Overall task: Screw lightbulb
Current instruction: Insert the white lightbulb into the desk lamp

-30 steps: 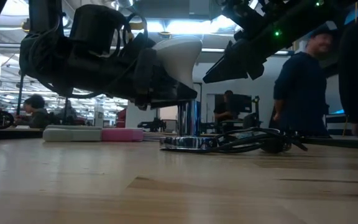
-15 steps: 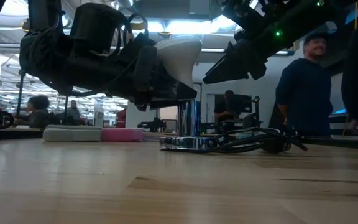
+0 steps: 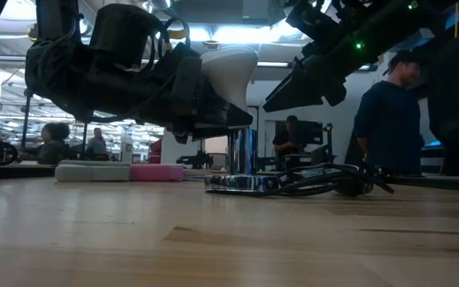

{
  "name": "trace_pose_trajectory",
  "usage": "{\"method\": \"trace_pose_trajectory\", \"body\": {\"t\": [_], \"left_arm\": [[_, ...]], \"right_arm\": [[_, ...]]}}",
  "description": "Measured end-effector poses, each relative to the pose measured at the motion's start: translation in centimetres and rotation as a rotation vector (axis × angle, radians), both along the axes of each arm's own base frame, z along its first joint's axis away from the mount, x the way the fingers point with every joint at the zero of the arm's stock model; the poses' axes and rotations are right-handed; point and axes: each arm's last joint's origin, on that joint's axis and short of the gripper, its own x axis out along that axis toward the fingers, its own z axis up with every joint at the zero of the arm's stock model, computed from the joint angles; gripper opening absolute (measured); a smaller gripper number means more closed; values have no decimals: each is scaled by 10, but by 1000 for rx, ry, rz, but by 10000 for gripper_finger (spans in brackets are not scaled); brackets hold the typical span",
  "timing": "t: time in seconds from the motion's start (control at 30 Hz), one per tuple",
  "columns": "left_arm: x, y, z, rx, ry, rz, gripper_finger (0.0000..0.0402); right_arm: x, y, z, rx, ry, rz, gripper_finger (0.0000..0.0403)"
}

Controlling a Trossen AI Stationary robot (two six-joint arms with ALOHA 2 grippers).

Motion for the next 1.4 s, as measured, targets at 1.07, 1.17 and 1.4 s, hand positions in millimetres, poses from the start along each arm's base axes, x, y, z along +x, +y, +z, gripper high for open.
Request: {"method": "trace_pose_trajectory", "body": {"t": [1.07,1.17,1.4], "left_arm": [[0,0,2,-27,-9,-1,191],[0,1,7,-26,-20,-1,191],[-3,5,17,-12,37,10,191]], "right_arm": [[-72,-21,50,52,112,-201,198],[-70,-20,46,52,125,-205,198],[-62,-18,34,75,151,-217,198]]}}
